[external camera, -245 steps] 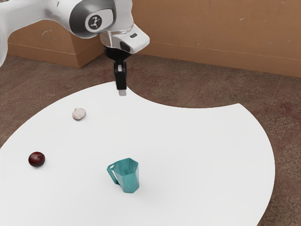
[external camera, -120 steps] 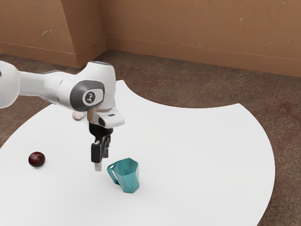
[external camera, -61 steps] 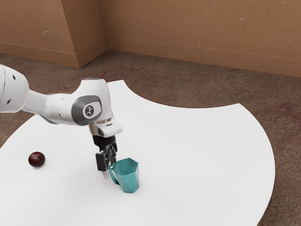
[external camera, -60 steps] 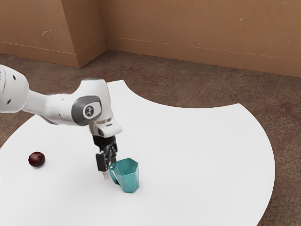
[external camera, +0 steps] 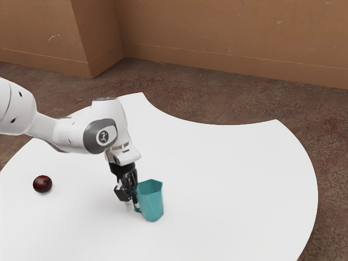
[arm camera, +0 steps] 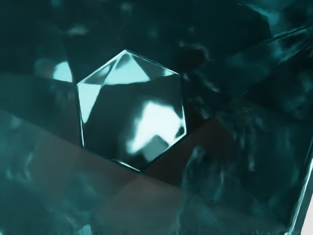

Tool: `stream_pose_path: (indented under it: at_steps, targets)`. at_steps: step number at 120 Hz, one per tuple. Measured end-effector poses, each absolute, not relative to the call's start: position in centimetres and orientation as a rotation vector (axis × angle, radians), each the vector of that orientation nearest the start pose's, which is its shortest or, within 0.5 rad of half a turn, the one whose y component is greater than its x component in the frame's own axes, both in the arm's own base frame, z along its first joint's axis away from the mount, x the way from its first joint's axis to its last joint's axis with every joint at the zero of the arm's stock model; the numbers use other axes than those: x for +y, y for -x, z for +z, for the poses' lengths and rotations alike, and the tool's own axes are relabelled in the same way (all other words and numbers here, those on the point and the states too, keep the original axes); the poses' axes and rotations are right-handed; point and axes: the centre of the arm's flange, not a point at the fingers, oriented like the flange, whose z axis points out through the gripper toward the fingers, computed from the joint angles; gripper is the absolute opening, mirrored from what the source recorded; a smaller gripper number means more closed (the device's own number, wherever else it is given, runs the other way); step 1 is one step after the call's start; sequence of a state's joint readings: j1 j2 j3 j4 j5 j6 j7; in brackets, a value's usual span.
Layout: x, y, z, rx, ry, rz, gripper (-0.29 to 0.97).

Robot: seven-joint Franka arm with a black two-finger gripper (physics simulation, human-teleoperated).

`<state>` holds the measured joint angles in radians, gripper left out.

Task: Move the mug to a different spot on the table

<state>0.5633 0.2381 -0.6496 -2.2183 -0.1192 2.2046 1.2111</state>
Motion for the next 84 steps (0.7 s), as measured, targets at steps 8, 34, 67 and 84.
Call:
stream_pose_path:
  at_steps: [8, 34, 67, 84]
  targets:
    - [-4.9, -52.1, 27.4, 1.967, 2.820, 0.070, 0.05]
    - [-3.9, -52.8, 27.8, 1.894, 2.817, -0.074, 0.05]
    - [-1.8, -54.2, 29.6, 1.723, 2.859, -0.299, 0.00]
    - [-0.1, -54.8, 31.1, 1.640, 2.849, -0.378, -0.02]
